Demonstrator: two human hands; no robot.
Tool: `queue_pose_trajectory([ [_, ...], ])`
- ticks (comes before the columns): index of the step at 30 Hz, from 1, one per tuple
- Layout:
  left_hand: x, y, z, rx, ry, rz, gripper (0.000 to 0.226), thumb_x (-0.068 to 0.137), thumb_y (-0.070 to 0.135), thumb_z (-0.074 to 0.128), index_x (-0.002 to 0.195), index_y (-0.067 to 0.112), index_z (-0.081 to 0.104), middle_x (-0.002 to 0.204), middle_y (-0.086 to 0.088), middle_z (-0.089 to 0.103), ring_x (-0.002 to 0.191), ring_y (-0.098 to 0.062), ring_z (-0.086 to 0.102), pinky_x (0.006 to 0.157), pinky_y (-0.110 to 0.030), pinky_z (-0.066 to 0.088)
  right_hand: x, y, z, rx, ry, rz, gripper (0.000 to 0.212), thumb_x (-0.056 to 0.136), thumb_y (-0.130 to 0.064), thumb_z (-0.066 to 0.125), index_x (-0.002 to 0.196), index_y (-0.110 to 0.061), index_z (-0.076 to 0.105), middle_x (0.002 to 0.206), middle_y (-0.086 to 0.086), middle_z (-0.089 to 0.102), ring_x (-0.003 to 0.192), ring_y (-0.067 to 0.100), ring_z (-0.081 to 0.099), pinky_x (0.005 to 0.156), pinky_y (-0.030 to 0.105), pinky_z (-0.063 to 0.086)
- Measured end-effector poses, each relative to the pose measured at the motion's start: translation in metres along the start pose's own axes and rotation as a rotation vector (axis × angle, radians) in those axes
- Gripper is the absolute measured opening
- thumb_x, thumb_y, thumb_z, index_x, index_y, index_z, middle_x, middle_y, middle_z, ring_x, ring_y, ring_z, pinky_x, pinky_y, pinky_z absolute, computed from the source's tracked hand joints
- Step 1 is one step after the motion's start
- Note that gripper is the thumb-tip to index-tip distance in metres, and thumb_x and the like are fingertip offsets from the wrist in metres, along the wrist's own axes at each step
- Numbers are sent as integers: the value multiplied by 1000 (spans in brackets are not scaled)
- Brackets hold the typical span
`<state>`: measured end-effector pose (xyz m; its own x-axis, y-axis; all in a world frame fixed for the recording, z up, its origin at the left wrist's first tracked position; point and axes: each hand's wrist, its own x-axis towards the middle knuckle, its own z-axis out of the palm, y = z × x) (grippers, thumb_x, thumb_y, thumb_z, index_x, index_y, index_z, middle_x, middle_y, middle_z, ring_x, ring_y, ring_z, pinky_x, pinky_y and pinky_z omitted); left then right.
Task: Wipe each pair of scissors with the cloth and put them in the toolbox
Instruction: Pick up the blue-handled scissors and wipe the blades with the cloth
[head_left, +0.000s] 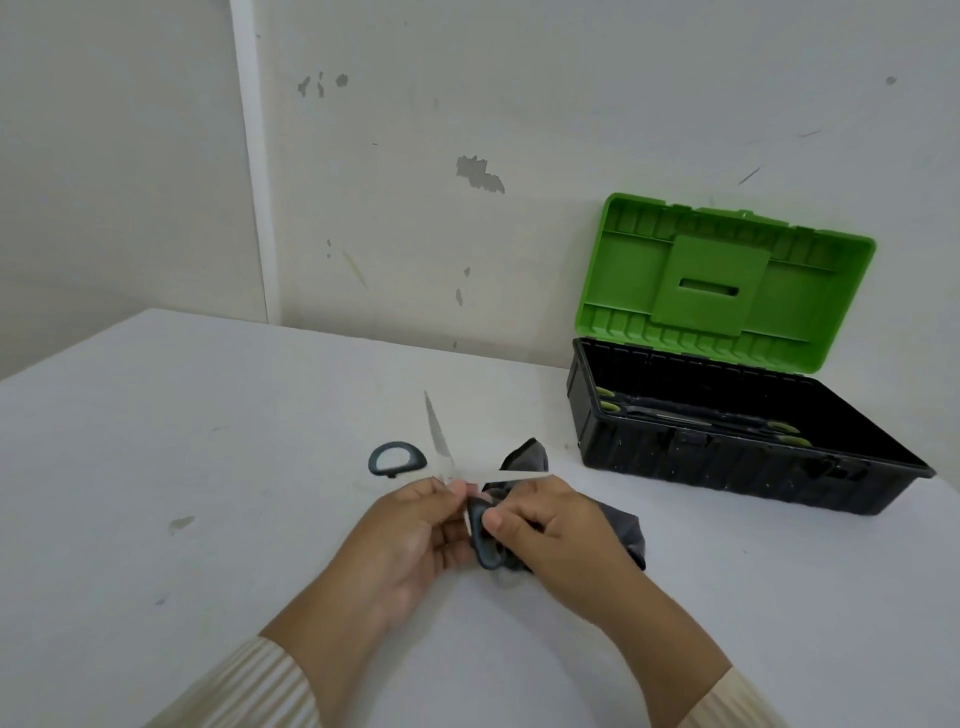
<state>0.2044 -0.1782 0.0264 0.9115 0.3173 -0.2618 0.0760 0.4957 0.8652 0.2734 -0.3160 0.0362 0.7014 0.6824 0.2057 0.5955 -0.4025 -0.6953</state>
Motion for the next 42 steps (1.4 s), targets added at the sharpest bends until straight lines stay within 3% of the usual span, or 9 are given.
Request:
queue_pose_trajectory([
  [3,0,9,-8,80,69,41,22,95,12,51,77,6,62,63,-6,71,54,-17,63,57,-30,51,-1,9,-23,94,0,113,16,84,-14,61,75,-20,73,88,-2,61,80,3,56,76,11,42],
  [8,-6,4,-1,341,37,26,24,96,20,53,77,7,59,63,-5,64,54,-21,65,51,-28,51,5,25,-47,420,447,257,28,84,-1,58,101,-22,67,95,5,68,82,17,65,71,23,54],
  [10,-8,-2,5,472,34,54,25,96,23,51,78,7,55,65,-4,61,49,-18,64,42,-24,45,3,14,-41,429,439,147,32,81,-2,61,99,-28,66,91,0,69,86,15,65,81,29,53],
  [15,-11,-10,11,734,45,188,27,97,19,46,72,9,50,52,-7,56,32,-13,43,36,-20,33,-3,-8,1,-178,215,-256,12,81,-15,59,84,-20,70,85,-4,65,85,3,54,76,5,39],
  [26,-10,-10,13,746,30,216,30,96,20,46,68,11,47,52,-10,56,32,-12,36,37,-19,31,10,-4,2,-160,355,-126,10,84,-7,60,82,-9,70,86,7,59,76,10,52,69,8,39],
  [29,-10,-9,13,749,32,219,31,96,20,46,66,13,47,50,-7,54,30,-8,38,36,-17,30,7,-8,4,-209,236,-123,14,88,-9,55,84,-6,69,89,9,56,78,13,54,69,16,41],
  [33,-8,-7,12,772,31,247,33,96,18,46,63,15,46,51,-6,53,29,-4,38,38,-18,31,9,-5,1,-177,362,-142,12,83,-4,59,83,-8,70,78,-7,52,76,5,53,72,13,41],
  [40,-9,-6,11,777,18,263,31,96,19,47,65,13,49,48,-4,54,30,-4,38,42,-20,31,7,-10,4,-303,421,-217,12,77,2,62,77,-8,70,78,-1,58,66,6,52,71,3,38],
  [42,-10,-5,11,765,6,257,29,96,18,47,69,9,50,48,-2,52,32,-5,39,43,-20,32,15,2,-10,-180,498,-59,12,82,-4,62,80,-13,71,86,3,60,71,5,53,70,1,35],
])
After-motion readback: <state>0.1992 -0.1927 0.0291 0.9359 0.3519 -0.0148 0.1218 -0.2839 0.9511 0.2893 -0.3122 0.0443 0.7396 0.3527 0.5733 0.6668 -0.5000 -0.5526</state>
